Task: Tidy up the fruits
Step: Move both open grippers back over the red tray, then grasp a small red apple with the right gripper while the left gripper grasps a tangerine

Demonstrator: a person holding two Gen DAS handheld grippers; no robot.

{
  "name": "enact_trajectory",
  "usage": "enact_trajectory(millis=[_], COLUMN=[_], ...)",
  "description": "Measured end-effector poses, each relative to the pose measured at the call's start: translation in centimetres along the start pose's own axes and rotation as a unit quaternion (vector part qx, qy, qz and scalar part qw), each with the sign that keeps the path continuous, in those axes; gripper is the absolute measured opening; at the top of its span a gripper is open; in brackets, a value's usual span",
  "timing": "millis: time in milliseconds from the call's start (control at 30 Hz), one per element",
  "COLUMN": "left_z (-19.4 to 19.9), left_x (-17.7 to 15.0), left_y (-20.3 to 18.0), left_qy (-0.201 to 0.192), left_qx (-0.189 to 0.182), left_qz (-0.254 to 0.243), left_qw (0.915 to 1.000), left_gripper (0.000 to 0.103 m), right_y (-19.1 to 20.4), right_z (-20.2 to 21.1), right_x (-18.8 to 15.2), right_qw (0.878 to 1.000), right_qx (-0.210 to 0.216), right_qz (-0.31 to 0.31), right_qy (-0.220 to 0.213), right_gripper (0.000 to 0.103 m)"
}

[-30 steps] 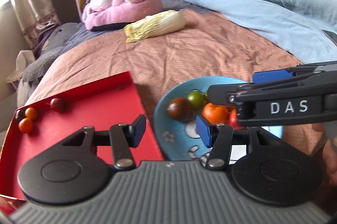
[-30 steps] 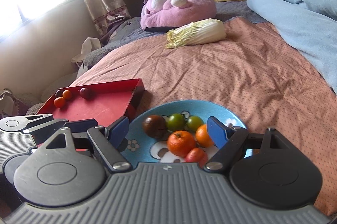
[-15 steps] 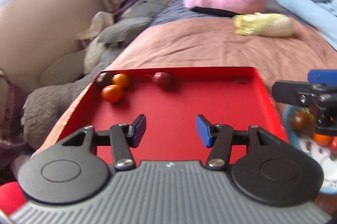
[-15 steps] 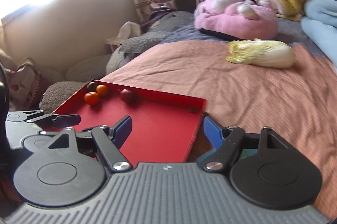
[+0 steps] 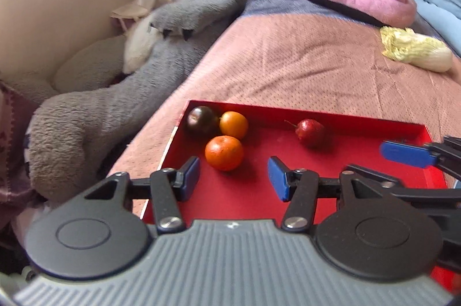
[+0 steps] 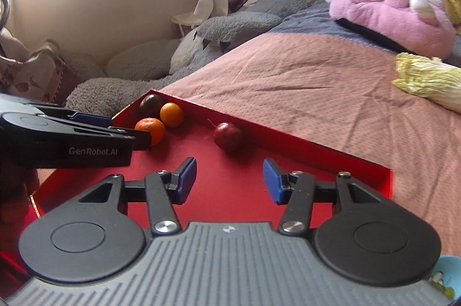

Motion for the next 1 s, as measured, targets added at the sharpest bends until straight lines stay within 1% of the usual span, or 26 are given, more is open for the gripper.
enact_trajectory(millis=[133, 300, 400, 467, 533, 600, 633, 700, 833, 1000], left_z=[-1.8, -3.7, -4.3, -4.6, -4.8, -4.8, -4.9, -5.0, -5.0, -4.5], left_x=[0.3, 0.8, 1.3, 1.5, 1.6, 1.8, 1.9, 1.9, 2.0, 1.8], left_y=[0.4, 2.0, 2.5, 2.6, 2.4, 2.1, 2.0, 2.0, 2.1, 1.9], left_qy=[0.019, 0.051, 0.051, 0.052, 0.052, 0.048, 0.048, 0.046, 0.042, 0.037], left_qx=[0.021, 0.007, -0.017, -0.023, -0.029, -0.034, -0.039, -0.037, -0.037, -0.031], left_qz=[-0.010, 0.022, 0.030, 0.033, 0.032, 0.025, 0.025, 0.026, 0.030, 0.035], left_qw=[0.9995, 0.9984, 0.9981, 0.9978, 0.9977, 0.9980, 0.9978, 0.9979, 0.9980, 0.9982], left_gripper=[0.055, 0.054, 0.055, 0.056, 0.053, 0.043, 0.040, 0.042, 0.041, 0.040], right_y=[0.4, 0.6, 0.3, 0.3, 0.4, 0.6, 0.7, 0.6, 0.6, 0.3], right_z=[-3.0, -5.4, -6.5, -7.1, -7.6, -7.8, -7.8, -7.8, -7.3, -5.1], right_x=[1.1, 2.7, 3.3, 3.4, 3.3, 3.4, 3.4, 3.4, 3.1, 1.5], right_qw=[1.000, 0.999, 0.999, 0.999, 0.999, 0.999, 0.998, 0.999, 0.999, 0.999], right_qx=[-0.005, -0.013, -0.022, -0.020, -0.022, -0.027, -0.029, -0.028, -0.026, -0.015], right_qz=[0.002, 0.008, 0.008, 0.005, 0.009, 0.018, 0.021, 0.022, 0.022, 0.007], right_qy=[0.018, 0.031, 0.039, 0.042, 0.044, 0.042, 0.042, 0.041, 0.039, 0.033], right_gripper=[0.053, 0.052, 0.050, 0.045, 0.041, 0.040, 0.039, 0.038, 0.038, 0.038])
Point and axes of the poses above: each gripper's, at about its wrist camera, not at the fingertips, and z roughly against the way its jaws point, y to its left, x to its top, the point moved 6 cm from there along -z, roughly the way its jaws point, and after that the axes turned 11 degrees about y, right-handed, at the moved point
